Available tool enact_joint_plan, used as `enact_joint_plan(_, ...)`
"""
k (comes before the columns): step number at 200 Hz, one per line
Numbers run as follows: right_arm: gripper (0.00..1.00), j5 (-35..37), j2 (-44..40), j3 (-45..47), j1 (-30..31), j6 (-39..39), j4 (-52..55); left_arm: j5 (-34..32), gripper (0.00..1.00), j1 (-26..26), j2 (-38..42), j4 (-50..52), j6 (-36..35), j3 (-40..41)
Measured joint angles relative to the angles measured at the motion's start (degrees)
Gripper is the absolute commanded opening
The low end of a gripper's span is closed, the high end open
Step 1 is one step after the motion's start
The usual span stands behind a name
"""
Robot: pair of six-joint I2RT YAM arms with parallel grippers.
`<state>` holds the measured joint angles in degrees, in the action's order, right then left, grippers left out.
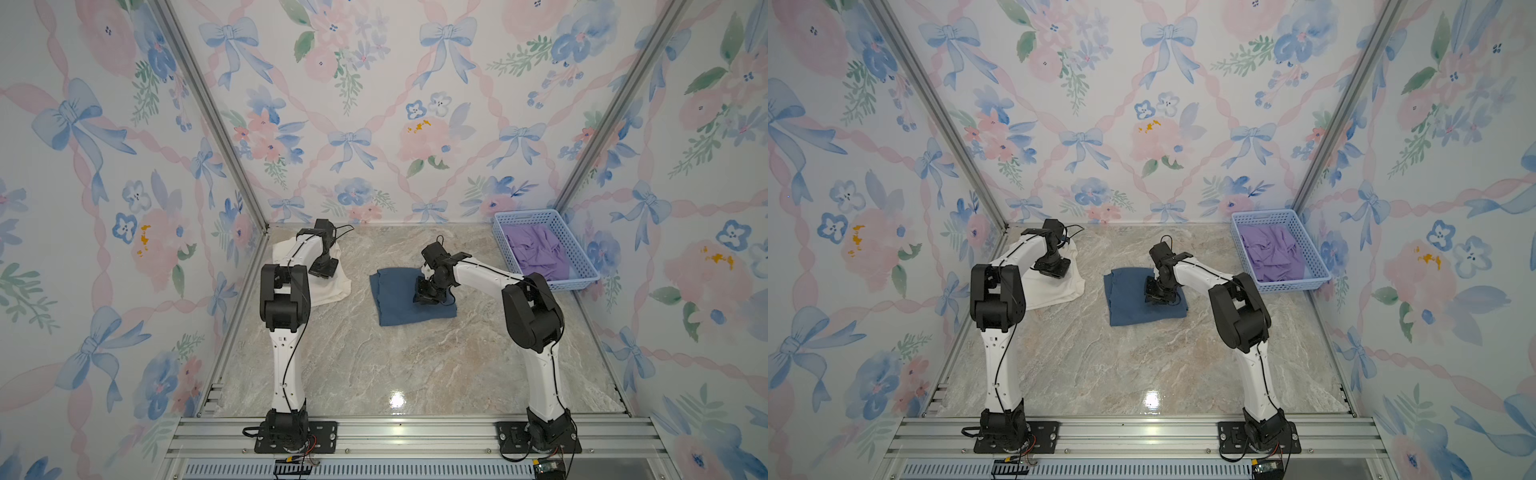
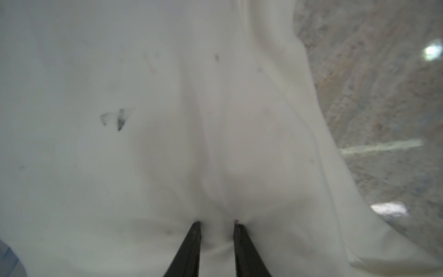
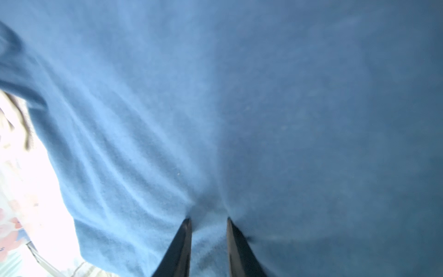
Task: Fold and stack t-shirts
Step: Move the T-shirt to the center of the board.
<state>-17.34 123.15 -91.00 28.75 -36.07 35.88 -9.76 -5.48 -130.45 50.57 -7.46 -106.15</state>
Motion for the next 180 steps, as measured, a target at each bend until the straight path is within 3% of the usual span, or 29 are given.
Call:
enact_joint_plan(39,0.31,0.4,-7.2,10.4,-4.4,-3.1,-1.6,4.2,0.29,-11.3,4.3,2.1,-1.7,6.3)
enact_joint_plan(82,0.31,3.7,-17.6,20.6,-8.7,-4.7,-0.3,11.1,0.29,-22.2,6.0,4.6,-2.6,8.1)
enact_joint_plan(140,0.32,10.8,-35.9,25.8,-12.0,-3.5,3.3,16.4,0.29,-27.2,6.4,7.2,-2.5,7.6)
enact_joint_plan(180,0.32,12.0,-34.1,22.6,-10.7,0.5,5.2,15.8,0.30,-27.3,6.4,8.3,-1.9,1.9)
